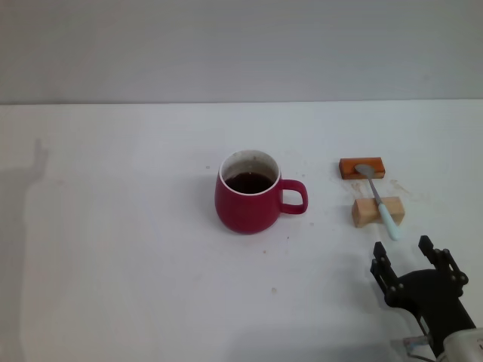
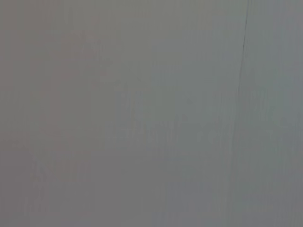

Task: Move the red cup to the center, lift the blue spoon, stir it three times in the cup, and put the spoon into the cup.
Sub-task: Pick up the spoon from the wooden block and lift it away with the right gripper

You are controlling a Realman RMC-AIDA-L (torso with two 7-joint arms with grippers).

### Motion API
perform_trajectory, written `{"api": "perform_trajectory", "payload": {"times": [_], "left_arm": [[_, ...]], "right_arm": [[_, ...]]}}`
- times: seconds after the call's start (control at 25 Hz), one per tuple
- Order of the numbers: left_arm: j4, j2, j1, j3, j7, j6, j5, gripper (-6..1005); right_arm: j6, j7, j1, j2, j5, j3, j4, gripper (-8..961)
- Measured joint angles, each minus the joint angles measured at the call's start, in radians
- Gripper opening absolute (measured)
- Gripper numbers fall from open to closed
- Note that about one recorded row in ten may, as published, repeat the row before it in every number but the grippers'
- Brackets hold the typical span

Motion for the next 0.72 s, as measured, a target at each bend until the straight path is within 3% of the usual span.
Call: {"api": "perform_trajectory", "payload": {"times": [0.72], "left_arm": [[0.0,0.0,0.002,0.0,0.0,0.009,0.0,864]], "right_arm": [[0.065,0.053,0.115,-0.001,0.041,0.005,-0.064,698]]}}
